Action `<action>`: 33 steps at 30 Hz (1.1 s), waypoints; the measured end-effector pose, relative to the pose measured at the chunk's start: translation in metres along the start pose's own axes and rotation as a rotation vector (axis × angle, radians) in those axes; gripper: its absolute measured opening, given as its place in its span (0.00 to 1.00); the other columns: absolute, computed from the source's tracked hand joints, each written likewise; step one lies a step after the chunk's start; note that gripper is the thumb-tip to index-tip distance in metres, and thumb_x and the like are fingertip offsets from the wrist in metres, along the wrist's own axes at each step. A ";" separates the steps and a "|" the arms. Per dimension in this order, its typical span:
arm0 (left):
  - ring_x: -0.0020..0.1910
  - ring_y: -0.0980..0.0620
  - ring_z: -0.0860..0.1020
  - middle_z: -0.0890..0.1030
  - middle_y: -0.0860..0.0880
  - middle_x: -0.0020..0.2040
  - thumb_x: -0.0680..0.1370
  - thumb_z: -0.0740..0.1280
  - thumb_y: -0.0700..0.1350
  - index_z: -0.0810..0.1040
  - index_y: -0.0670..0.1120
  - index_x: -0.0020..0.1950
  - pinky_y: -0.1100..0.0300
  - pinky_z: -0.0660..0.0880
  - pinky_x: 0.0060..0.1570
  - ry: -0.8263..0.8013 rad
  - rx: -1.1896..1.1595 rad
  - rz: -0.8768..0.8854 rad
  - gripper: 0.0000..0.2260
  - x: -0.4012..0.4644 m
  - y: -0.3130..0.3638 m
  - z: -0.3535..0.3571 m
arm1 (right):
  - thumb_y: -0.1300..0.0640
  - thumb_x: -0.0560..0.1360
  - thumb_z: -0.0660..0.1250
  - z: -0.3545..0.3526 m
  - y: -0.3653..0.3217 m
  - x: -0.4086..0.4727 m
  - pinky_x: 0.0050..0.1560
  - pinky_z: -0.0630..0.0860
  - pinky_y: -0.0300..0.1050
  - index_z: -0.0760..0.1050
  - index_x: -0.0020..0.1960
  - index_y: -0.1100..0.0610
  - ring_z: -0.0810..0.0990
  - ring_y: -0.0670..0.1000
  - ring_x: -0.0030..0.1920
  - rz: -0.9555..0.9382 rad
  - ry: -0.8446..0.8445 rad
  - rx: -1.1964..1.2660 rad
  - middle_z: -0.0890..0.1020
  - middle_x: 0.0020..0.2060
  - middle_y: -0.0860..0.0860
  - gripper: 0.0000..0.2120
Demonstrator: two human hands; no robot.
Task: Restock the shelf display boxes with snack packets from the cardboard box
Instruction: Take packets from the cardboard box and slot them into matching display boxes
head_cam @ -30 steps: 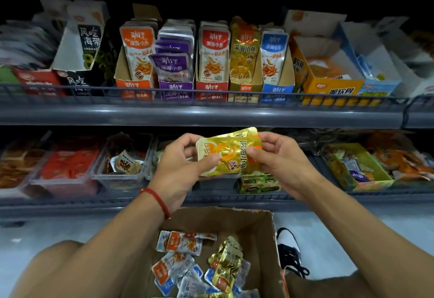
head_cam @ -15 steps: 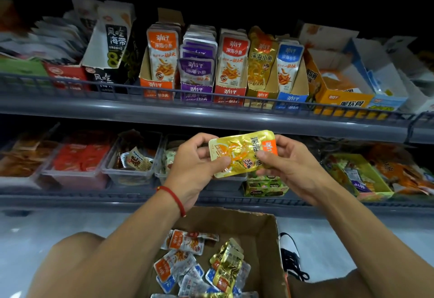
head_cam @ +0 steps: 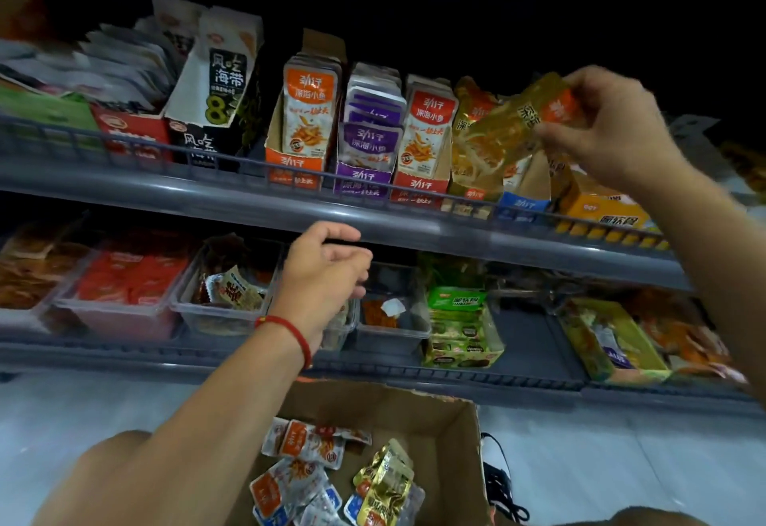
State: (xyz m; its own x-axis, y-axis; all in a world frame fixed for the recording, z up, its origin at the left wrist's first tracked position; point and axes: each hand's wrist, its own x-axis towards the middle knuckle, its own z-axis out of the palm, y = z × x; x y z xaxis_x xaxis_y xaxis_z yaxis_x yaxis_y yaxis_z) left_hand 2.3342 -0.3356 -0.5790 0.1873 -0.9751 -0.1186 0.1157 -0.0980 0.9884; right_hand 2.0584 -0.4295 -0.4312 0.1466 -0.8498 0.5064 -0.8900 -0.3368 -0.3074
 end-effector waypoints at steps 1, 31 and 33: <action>0.47 0.48 0.84 0.85 0.45 0.49 0.78 0.71 0.36 0.77 0.48 0.56 0.54 0.84 0.45 -0.008 0.010 -0.004 0.10 0.001 0.000 0.001 | 0.53 0.77 0.72 0.001 -0.001 0.013 0.60 0.74 0.46 0.71 0.69 0.54 0.78 0.52 0.62 -0.006 0.007 -0.065 0.79 0.62 0.55 0.22; 0.46 0.49 0.84 0.85 0.47 0.48 0.78 0.70 0.36 0.78 0.49 0.55 0.52 0.84 0.47 0.002 0.009 0.003 0.09 0.010 0.008 -0.001 | 0.54 0.75 0.74 0.082 0.000 0.079 0.53 0.76 0.57 0.68 0.71 0.57 0.75 0.64 0.63 -0.154 -0.076 -0.618 0.75 0.64 0.61 0.28; 0.47 0.50 0.84 0.85 0.47 0.48 0.78 0.69 0.36 0.78 0.49 0.55 0.52 0.84 0.47 0.003 0.014 0.003 0.10 0.010 0.007 0.000 | 0.53 0.76 0.73 0.082 0.001 0.077 0.53 0.76 0.57 0.68 0.72 0.56 0.75 0.63 0.64 -0.157 -0.070 -0.616 0.75 0.64 0.60 0.28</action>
State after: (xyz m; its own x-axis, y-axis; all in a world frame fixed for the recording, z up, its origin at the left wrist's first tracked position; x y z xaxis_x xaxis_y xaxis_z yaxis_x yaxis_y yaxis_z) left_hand 2.3370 -0.3460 -0.5730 0.1905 -0.9748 -0.1159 0.1012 -0.0979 0.9900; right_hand 2.1044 -0.5289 -0.4587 0.3044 -0.8410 0.4474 -0.9378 -0.1821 0.2956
